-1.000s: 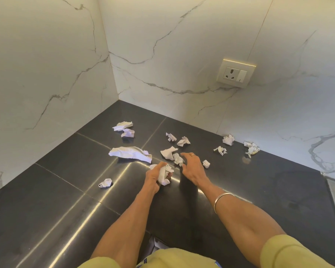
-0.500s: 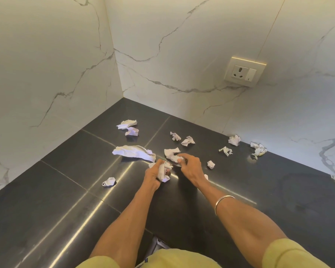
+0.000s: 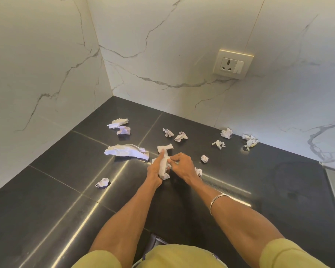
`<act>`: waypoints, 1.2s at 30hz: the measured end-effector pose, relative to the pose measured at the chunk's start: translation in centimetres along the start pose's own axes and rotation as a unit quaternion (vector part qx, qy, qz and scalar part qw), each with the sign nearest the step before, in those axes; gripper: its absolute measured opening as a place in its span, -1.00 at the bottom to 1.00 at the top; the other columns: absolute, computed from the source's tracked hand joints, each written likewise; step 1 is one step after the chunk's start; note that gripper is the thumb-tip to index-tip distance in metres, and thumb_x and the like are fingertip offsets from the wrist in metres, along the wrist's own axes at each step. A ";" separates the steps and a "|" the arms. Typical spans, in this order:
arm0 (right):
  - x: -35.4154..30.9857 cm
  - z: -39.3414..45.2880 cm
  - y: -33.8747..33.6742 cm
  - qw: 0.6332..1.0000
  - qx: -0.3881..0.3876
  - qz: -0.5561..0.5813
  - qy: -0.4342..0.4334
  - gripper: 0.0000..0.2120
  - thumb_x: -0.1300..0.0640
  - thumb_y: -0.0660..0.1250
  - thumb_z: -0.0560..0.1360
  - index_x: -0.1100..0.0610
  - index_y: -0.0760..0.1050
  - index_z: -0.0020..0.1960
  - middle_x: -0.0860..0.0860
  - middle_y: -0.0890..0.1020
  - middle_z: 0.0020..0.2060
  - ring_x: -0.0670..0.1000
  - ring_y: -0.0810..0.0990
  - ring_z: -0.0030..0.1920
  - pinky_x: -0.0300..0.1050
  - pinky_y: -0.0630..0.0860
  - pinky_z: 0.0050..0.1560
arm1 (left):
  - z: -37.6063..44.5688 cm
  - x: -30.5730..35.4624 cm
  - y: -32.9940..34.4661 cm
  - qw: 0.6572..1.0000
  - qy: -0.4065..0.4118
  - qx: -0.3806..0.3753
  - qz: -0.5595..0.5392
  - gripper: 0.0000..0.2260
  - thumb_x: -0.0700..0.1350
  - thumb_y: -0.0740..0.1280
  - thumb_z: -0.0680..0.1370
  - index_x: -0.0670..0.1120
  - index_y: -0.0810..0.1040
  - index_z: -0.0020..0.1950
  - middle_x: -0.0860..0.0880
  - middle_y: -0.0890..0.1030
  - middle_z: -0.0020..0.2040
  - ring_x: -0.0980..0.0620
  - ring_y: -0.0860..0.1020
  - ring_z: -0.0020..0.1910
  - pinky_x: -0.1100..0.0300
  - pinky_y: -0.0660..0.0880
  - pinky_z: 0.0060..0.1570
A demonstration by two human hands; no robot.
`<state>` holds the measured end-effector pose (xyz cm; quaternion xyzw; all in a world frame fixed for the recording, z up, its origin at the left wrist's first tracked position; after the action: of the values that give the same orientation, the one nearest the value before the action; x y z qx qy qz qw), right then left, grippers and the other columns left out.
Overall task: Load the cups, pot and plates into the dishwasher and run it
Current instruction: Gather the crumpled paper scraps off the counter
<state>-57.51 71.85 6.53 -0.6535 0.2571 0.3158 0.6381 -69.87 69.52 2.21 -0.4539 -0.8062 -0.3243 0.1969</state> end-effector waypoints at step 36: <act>6.7 -3.7 -7.6 0.993 0.065 -0.064 0.080 -0.76 0.24 0.09 0.60 0.02 0.50 0.02 0.00 0.54 -0.11 0.01 0.52 -0.10 -0.12 0.42 -0.12 | -1.5 0.4 -0.3 0.994 0.008 0.049 0.096 -0.78 -0.12 0.51 0.44 -0.17 0.54 -0.04 -0.14 0.58 -0.28 0.02 0.47 -0.40 0.18 0.43 -0.37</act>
<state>-47.11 69.01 6.64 -0.6491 0.2845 0.2042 0.6754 -70.28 68.64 3.46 -0.5165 -0.7723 -0.2672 0.2555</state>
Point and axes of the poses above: each hand's wrist, its own z-axis towards the middle knuckle, its own y-axis out of the palm, x = y × z, the point moved 6 cm from there along z, towards the middle knuckle
